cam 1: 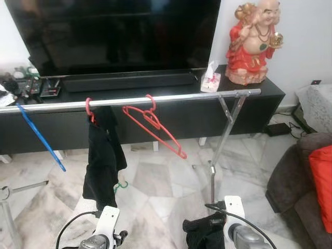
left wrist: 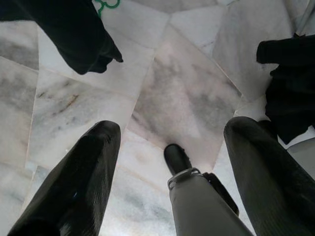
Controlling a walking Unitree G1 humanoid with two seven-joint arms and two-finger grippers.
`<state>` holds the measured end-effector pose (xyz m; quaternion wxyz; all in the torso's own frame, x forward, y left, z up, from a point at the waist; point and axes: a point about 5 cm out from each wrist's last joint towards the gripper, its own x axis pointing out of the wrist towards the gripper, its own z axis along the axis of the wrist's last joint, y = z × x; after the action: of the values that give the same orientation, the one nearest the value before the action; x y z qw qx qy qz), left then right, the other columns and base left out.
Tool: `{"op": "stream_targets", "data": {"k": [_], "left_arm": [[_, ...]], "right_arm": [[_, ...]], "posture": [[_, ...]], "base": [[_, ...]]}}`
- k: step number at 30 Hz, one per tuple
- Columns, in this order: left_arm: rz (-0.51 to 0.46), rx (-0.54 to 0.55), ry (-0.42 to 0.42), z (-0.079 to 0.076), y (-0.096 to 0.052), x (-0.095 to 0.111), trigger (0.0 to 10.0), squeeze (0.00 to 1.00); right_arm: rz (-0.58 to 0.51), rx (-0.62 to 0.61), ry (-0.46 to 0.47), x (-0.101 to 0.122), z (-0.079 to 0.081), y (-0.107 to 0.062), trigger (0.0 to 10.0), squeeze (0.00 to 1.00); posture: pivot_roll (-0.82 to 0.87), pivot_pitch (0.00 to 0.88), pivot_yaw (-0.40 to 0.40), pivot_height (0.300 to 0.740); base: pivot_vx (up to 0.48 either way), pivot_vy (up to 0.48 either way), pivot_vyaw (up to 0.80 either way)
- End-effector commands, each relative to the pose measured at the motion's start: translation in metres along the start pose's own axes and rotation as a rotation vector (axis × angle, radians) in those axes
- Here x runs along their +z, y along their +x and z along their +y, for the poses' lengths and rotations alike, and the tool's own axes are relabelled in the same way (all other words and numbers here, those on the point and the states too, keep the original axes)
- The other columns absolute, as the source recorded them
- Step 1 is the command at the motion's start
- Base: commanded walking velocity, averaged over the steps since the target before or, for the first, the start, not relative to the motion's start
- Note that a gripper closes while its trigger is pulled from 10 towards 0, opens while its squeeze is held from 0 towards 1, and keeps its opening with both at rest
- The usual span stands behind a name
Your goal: Hang hanger
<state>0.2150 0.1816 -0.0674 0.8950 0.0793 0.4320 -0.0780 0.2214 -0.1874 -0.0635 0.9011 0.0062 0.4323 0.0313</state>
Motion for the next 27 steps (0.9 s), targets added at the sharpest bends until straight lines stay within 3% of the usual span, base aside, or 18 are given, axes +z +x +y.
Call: {"op": "stream_targets", "data": {"k": [1,3,27], "left_arm": [[0.024,-0.013,0.017,-0.0031,-0.0003,-0.0054,10.0,0.00],[0.024,-0.014,0.017,-0.0033,-0.0002,-0.0052,10.0,0.00],[0.027,-0.016,0.021,-0.0009,-0.0013,-0.0081,10.0,0.00]], "right_arm": [[-0.028,-0.007,-0.010,0.0073,-0.0024,0.0002,10.0,0.00],[-0.027,-0.007,-0.009,0.0071,-0.0026,0.0002,10.0,0.00],[-0.030,-0.001,0.031,0.0073,0.0005,0.0009,10.0,0.00]], "posture": [[-0.12,0.000,-0.027,0.740],[-0.12,0.000,-0.027,0.740],[-0.13,0.000,-0.022,0.740]], "base": [[0.000,-0.240,0.80],[0.000,-0.240,0.80],[0.000,-0.248,0.00]]}}
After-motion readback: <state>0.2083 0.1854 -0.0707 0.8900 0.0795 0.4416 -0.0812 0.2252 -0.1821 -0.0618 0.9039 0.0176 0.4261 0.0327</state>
